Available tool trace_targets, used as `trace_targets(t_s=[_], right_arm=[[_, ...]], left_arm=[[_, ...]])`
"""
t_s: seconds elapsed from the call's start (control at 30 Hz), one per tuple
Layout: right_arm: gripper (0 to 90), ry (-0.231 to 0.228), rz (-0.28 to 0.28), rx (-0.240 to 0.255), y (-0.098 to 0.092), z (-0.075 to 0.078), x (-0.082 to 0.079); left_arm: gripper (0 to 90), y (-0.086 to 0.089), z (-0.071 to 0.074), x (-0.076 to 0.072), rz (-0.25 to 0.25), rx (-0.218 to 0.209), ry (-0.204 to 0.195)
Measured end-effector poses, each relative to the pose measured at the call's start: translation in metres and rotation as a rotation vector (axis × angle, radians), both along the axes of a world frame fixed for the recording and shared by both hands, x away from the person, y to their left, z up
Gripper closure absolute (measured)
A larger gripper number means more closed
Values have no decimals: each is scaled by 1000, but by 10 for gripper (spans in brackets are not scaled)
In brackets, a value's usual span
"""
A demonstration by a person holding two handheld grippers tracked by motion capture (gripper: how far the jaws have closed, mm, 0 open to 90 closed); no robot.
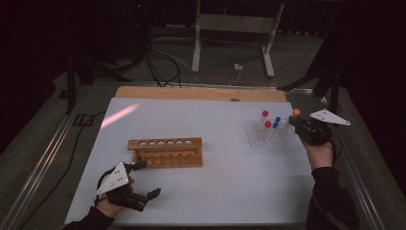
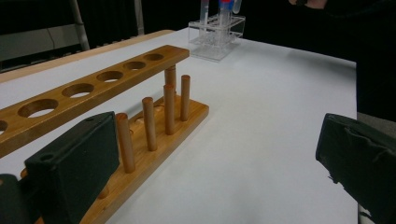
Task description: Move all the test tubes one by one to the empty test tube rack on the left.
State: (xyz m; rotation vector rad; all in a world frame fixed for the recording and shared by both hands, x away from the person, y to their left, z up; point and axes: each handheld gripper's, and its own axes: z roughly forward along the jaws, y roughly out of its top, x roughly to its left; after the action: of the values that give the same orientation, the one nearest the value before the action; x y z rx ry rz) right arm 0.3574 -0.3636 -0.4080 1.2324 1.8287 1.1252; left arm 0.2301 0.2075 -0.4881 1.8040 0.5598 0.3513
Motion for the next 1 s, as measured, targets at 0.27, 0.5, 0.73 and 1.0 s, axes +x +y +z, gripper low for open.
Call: trace_targets(t_s=[0.27,0.5,0.73,1.0], right_arm=[[748,-44,42,-19,13,26,-2],[749,-62,93,-21,28,41,-1],[748,-67,157,-22,50,45,-2],[749,-49,244,-24,75,40,-6]], left_arm=[[6,0,1,0,4,-2,-1],[6,1,2,1,9,-5,13],[6,-1,3,1,0,-13,21],[6,-5,7,3,-42,-30,45]])
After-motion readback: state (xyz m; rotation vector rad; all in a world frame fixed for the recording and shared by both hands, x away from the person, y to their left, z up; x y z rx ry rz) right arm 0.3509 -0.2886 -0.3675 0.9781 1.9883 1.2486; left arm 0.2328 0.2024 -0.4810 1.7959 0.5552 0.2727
